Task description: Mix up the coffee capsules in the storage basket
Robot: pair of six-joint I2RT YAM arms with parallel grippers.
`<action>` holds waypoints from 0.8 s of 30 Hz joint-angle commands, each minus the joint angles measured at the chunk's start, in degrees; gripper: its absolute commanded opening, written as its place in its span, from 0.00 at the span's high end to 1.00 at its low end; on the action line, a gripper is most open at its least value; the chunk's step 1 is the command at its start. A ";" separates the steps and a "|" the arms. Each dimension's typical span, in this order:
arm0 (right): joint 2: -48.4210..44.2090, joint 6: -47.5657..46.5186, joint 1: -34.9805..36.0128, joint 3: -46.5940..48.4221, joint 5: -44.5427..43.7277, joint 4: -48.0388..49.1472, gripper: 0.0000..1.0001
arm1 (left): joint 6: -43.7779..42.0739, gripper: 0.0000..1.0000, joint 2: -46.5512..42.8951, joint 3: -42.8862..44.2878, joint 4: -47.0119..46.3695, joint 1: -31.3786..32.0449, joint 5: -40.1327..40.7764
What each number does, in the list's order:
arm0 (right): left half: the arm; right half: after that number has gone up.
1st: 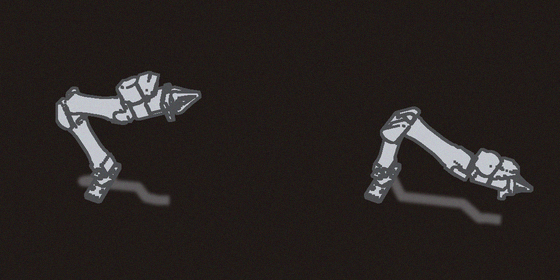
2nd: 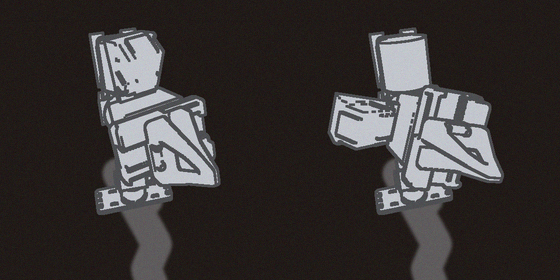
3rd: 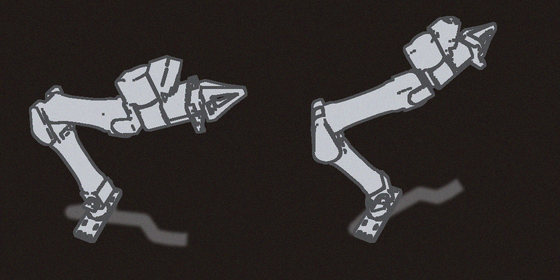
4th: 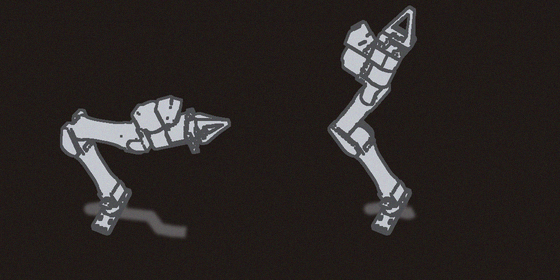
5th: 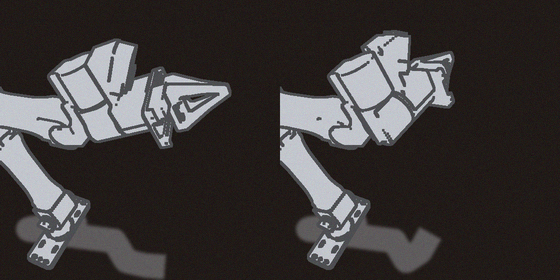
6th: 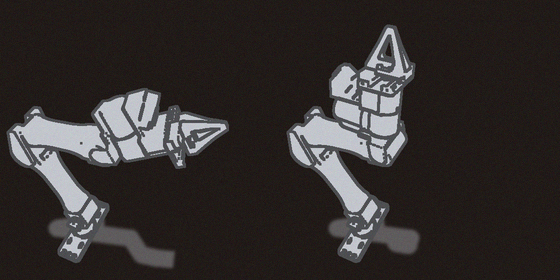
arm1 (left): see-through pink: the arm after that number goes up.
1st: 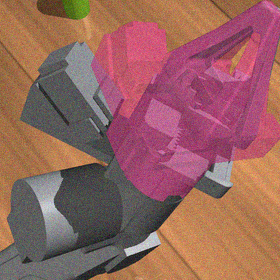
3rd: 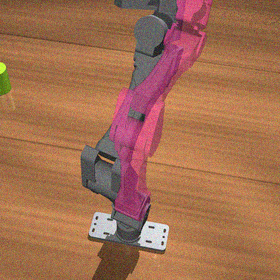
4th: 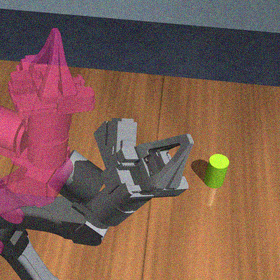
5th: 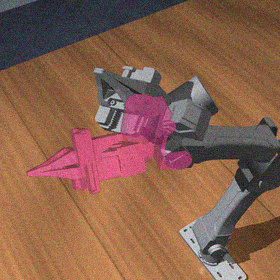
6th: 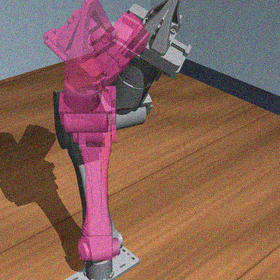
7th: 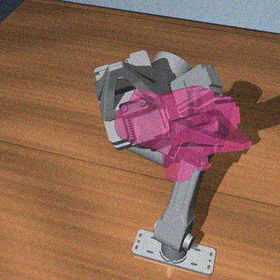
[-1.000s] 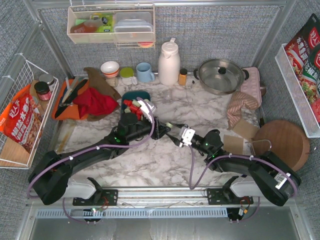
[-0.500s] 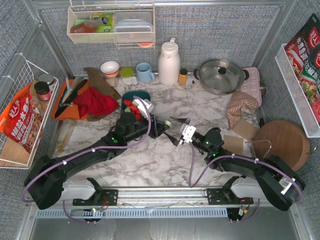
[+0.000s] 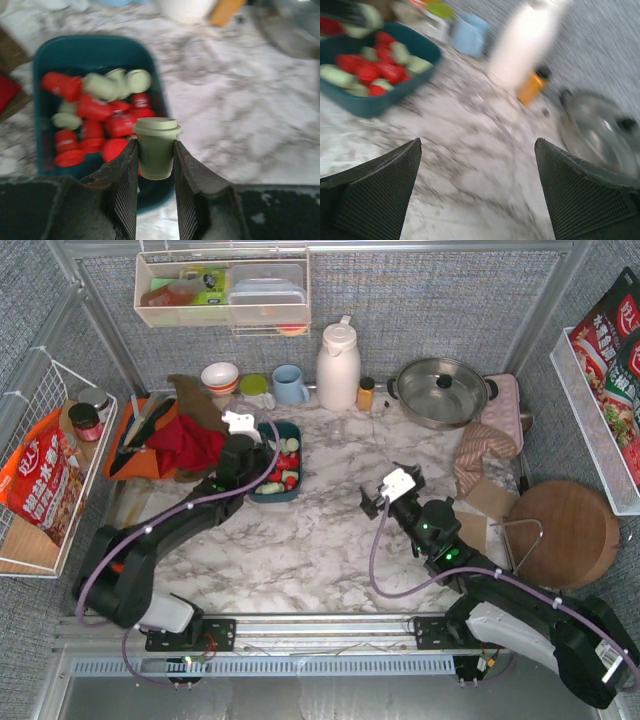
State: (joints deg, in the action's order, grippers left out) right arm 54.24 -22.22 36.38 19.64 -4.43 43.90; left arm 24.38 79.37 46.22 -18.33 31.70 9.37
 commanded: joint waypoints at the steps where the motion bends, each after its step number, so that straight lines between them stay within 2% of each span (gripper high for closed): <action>1: -2.36 10.96 -1.52 2.03 -29.82 -14.45 0.01 | 0.81 0.69 8.31 3.41 -0.78 -4.30 4.41; 3: -3.04 18.62 -3.65 3.97 -38.79 -23.96 0.01 | 1.88 0.62 11.75 4.98 0.01 -5.83 5.24; 6: -4.02 25.69 -8.09 4.28 -44.43 -33.37 0.01 | 3.36 0.44 13.28 5.78 1.57 -6.49 5.44; 8: -4.82 28.32 -11.55 1.99 -44.74 -34.41 0.01 | 3.70 0.29 12.58 5.20 2.03 -6.51 6.46; 10: -5.41 30.28 -14.90 -1.03 -44.62 -33.16 0.01 | 3.93 0.04 11.04 4.05 1.98 -6.51 7.56; 11: -5.56 31.14 -16.33 -2.53 -44.62 -32.11 0.01 | 4.06 0.01 9.61 3.32 1.75 -6.49 7.75; 15: -4.97 33.05 -21.38 -7.54 -43.52 -26.10 0.01 | 4.62 0.01 4.40 -0.79 0.78 -6.50 6.75; 17: -4.58 33.59 -23.89 -6.51 -40.27 -28.09 0.01 | 5.20 0.01 1.51 -3.58 -0.39 -6.44 7.26; 24: 4.28 27.49 -27.82 -7.27 -33.84 -12.27 0.01 | 6.47 0.01 -10.20 -15.27 -7.68 -6.46 15.35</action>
State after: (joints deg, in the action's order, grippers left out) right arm 54.72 8.16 9.39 12.60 -41.65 19.99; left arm 30.11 73.36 34.50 -20.12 25.32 19.35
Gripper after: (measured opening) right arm 0.992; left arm 0.995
